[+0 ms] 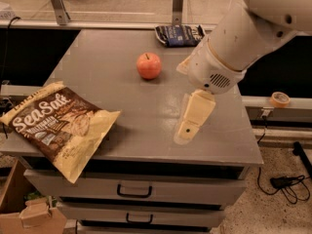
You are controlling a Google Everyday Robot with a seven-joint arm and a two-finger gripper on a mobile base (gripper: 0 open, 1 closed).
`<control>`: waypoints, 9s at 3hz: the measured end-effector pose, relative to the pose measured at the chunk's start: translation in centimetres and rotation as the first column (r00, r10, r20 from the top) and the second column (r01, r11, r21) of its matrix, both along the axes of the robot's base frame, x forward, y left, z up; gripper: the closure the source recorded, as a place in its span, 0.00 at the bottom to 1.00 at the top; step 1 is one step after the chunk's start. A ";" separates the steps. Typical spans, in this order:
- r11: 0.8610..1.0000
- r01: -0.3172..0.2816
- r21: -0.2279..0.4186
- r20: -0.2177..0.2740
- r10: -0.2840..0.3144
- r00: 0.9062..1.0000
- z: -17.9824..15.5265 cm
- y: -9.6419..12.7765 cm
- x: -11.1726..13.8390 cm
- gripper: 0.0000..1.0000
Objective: Move brown chip bag near apple
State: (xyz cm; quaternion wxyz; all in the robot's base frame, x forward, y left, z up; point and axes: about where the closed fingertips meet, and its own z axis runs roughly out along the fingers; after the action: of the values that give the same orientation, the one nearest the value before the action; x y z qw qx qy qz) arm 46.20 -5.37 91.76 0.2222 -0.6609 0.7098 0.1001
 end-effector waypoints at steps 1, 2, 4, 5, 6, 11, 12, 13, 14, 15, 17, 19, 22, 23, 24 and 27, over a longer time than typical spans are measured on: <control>1.000 0.000 -0.001 0.000 0.000 1.000 0.0 0.0 0.0 0.00; 0.999 0.005 0.048 -0.006 -0.005 1.000 -1.3 2.1 0.6 0.00; 0.974 0.084 0.209 -0.090 -0.066 0.994 -7.1 8.7 2.5 0.00; 0.955 0.092 0.283 -0.117 -0.061 0.991 -7.4 12.5 3.1 0.00; 0.940 0.067 0.336 -0.141 -0.021 0.990 -7.0 16.0 2.9 0.00; 0.930 0.083 0.357 -0.207 -0.007 0.978 -8.7 18.8 2.5 1.00; 0.942 0.145 0.303 -0.152 -0.103 0.983 -6.5 14.4 2.2 1.00; 0.946 0.248 0.207 -0.057 -0.241 0.969 -2.8 7.2 1.4 1.00; 0.930 0.344 0.130 0.045 -0.352 0.935 1.6 0.3 0.8 1.00; 0.928 0.353 0.115 0.059 -0.361 0.931 2.1 -0.7 0.7 1.00; 0.892 0.431 0.138 0.126 -0.447 0.886 2.9 -3.6 3.8 1.00; 0.836 0.541 0.092 0.213 -0.547 0.810 4.6 -10.1 5.4 1.00; 0.787 0.601 0.139 0.234 -0.616 0.752 4.0 -12.7 7.0 1.00; 0.784 0.590 0.194 0.197 -0.620 0.759 2.5 -10.4 8.1 1.00; 0.784 0.577 0.228 0.188 -0.617 0.765 1.5 -8.1 9.2 0.84; 0.776 0.584 0.239 0.193 -0.627 0.755 0.0 -6.6 10.2 0.14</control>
Offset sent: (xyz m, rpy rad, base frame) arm 0.0214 0.0597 -0.0401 0.1455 0.0240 -0.0195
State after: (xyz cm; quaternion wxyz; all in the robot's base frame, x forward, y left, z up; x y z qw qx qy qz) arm 56.39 -11.98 91.78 0.3880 -0.3813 0.8391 -0.0075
